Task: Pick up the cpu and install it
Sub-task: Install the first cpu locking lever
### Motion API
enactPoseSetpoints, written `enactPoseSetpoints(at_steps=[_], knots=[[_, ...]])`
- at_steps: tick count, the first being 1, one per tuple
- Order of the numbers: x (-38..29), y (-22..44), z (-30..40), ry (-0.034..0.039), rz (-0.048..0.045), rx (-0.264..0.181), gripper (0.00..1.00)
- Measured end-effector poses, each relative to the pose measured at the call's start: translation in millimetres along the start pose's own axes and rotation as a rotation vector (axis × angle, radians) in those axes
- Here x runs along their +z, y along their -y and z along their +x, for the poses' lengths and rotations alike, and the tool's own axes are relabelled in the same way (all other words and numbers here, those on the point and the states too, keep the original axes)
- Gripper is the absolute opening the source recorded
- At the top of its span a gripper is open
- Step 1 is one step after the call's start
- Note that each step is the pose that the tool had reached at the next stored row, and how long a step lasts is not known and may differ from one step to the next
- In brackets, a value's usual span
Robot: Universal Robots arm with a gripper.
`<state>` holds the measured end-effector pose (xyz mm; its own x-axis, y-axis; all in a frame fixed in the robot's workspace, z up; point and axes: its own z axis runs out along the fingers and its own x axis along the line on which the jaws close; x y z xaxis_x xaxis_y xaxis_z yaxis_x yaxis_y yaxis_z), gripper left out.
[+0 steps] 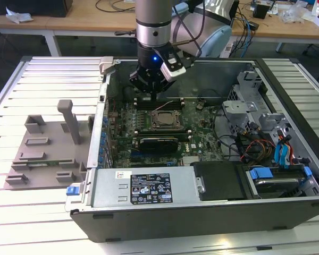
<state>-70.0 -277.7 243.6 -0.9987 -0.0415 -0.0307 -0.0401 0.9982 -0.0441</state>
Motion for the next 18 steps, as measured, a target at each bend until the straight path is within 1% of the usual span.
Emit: enactPoseSetpoints(at_steps=[7, 9, 11, 12, 13, 14, 17, 18], knots=[[9.3, -3.1, -14.4, -0.0005, -0.0005, -0.021, 0.11], [13.7, -3.9, -19.7, -0.0013, -0.0005, -0.029, 0.11], [16.8, -5.4, -22.0, -0.0011, -0.0004, -0.038, 0.11], [18.6, -7.3, -22.1, -0.0002, -0.0010, -0.054, 0.11], [19.8, -8.5, -22.2, 0.0010, -0.0017, -0.081, 0.11], [21.1, -10.2, -22.3, 0.0016, -0.0021, -0.094, 0.11], [26.1, -10.4, -26.2, -0.0001, -0.0019, -0.087, 0.11], [26.7, -10.4, -26.9, -0.0003, -0.0019, -0.084, 0.11]])
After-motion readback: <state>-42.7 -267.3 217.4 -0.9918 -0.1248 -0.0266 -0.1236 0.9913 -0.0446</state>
